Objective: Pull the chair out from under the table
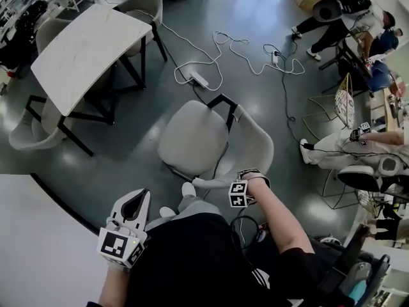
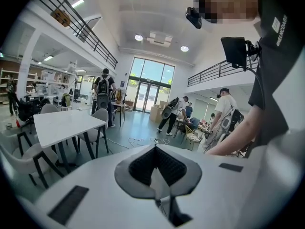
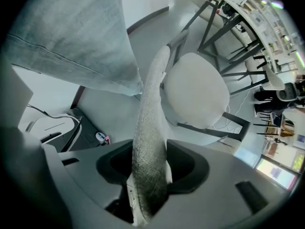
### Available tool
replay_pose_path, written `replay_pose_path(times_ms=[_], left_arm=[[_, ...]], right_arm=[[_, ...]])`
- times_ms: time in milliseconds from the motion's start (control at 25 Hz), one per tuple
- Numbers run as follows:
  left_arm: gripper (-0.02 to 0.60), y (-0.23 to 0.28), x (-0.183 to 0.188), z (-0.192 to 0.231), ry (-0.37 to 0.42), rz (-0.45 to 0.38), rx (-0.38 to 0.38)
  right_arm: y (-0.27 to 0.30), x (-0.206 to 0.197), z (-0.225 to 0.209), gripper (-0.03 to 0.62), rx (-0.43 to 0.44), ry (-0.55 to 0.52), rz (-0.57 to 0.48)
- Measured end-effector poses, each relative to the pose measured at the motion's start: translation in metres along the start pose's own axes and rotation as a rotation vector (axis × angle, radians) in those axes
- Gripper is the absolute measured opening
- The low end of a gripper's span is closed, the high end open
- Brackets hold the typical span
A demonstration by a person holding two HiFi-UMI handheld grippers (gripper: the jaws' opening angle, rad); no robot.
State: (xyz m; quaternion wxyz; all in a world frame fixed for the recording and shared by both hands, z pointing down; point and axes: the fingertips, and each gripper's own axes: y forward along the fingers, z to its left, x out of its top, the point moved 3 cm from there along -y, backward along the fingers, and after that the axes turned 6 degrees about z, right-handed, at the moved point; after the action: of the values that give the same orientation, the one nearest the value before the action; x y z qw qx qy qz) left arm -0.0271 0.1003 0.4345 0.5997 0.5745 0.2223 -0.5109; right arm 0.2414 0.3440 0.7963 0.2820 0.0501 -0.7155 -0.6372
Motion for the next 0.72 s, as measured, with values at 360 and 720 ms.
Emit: replay_pose_path(times_ms=[360,720], left_arm=[[-0.002,-0.01,0.002,0.017,-0.022,-0.039,0.032],[-0.002,-0.036,-0.003,0.041,-0.04,-0.103,0.121]], right_arm=[[-0.096,0.037,-0.029,0.173,0.003,0.284,-0.325],[-0.258,0.108,-0.105,0.086,-0.192,0.487,-0.827]])
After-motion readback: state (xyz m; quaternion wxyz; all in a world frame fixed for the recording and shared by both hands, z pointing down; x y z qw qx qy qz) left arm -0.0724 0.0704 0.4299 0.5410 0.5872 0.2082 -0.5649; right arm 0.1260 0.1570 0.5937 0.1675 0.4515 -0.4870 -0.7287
